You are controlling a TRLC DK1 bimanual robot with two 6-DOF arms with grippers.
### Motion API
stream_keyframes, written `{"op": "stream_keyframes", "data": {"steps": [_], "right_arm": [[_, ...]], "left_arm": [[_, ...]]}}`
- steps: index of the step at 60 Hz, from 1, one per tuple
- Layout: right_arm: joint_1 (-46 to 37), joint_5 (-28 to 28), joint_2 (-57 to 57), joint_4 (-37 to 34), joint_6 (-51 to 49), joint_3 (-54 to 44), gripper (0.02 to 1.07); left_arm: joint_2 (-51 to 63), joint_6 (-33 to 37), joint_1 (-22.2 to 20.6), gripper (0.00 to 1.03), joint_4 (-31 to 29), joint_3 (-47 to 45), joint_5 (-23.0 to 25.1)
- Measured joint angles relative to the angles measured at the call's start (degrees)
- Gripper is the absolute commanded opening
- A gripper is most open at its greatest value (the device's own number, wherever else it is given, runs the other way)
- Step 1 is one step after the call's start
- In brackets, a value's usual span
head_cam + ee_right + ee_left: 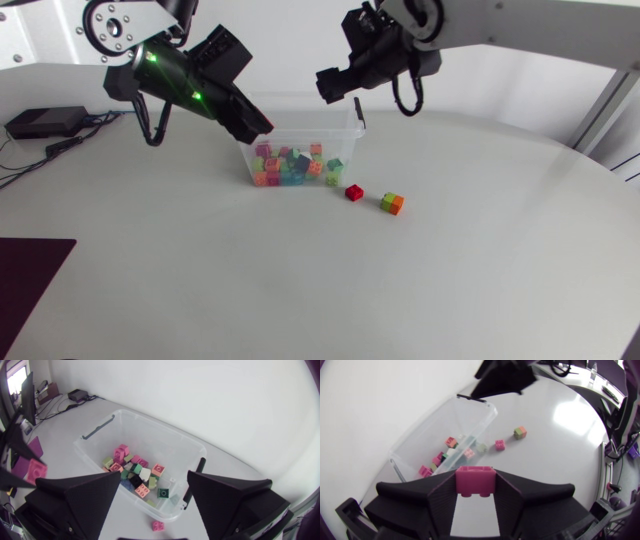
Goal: Place the duplo bricks in the container
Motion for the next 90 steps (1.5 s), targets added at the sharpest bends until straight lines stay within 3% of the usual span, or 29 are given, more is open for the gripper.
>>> {"op": "stream_keyframes", "data": {"steps": [14, 31, 48, 50, 56, 59, 64, 70, 80, 90], "right_arm": [[-1.6, -0.1, -11.9, 1.7, 0.0, -14.1, 1.03], [-3.9, -1.5, -17.8, 2.7, -1.8, -27.2, 1.03], [-5.7, -3.1, -22.4, 5.4, -4.0, -37.4, 1.03], [-6.0, -3.2, -22.6, 5.8, -4.2, -38.3, 1.03], [-6.8, -3.8, -22.7, 6.2, -4.4, -40.5, 1.03], [-7.3, -4.3, -22.7, 6.3, -4.8, -41.3, 1.03], [-8.4, -4.8, -22.7, 6.6, -5.7, -42.2, 1.03], [-9.8, -5.8, -22.9, 7.2, -6.3, -42.8, 1.03], [-11.2, -6.5, -23.5, 7.6, -7.2, -43.9, 1.03], [-11.9, -7.5, -23.8, 7.9, -7.4, -44.6, 1.03]], "left_arm": [[8.3, -5.6, 2.1, 0.38, 4.0, 7.2, 0.2], [17.2, -10.6, 3.7, 0.39, 8.7, 12.9, 1.1], [24.2, -13.5, 3.6, 0.44, 9.5, 21.3, 1.3], [25.0, -13.7, 3.6, 0.47, 9.6, 22.2, 1.3], [26.3, -14.6, 3.6, 0.82, 9.7, 23.0, 1.3], [26.6, -14.6, 3.6, 0.93, 9.7, 23.0, 1.3], [26.6, -14.6, 3.6, 0.97, 9.7, 23.0, 1.3], [24.5, -14.3, 3.6, 0.99, 10.4, 20.3, 1.8], [15.0, -11.0, 3.1, 0.99, 10.4, 9.7, 8.4], [6.3, -6.5, -0.6, 0.98, 10.9, -0.7, 10.7]]}}
